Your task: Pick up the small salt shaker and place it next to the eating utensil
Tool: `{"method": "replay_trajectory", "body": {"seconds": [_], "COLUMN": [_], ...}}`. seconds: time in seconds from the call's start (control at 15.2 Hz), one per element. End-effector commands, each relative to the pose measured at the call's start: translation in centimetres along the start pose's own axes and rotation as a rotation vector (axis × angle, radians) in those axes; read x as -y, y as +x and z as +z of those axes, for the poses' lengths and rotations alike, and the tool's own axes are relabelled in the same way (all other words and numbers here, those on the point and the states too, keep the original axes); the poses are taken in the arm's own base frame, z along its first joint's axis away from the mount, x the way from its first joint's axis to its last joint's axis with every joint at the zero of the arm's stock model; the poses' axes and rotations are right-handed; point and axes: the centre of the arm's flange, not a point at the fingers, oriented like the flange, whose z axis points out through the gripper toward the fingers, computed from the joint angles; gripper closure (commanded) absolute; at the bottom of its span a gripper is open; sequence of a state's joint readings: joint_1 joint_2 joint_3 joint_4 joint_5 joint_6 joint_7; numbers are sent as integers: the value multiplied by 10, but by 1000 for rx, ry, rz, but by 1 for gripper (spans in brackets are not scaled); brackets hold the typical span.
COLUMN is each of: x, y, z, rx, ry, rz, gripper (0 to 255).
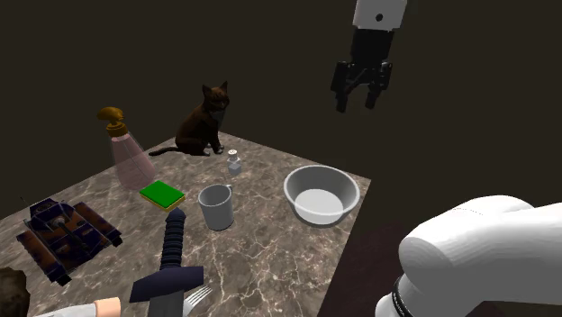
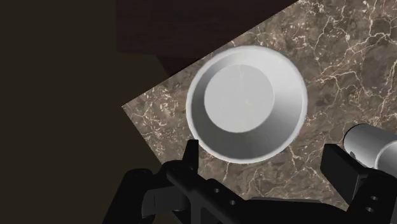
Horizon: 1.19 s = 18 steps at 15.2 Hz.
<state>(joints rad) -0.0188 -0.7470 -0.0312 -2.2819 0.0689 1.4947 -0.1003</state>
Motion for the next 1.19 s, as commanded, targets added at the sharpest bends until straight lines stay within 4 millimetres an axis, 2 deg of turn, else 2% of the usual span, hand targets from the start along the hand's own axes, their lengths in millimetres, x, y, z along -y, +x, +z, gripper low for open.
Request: {"method": "replay_trajectory", "body": {"seconds": [0.0, 1.12], "x": [0, 113], "y": [0, 192], "z": [0, 100], "rx": [0, 111], "ry": [0, -90], "rz": [0, -32], "gripper": [0, 0]}}
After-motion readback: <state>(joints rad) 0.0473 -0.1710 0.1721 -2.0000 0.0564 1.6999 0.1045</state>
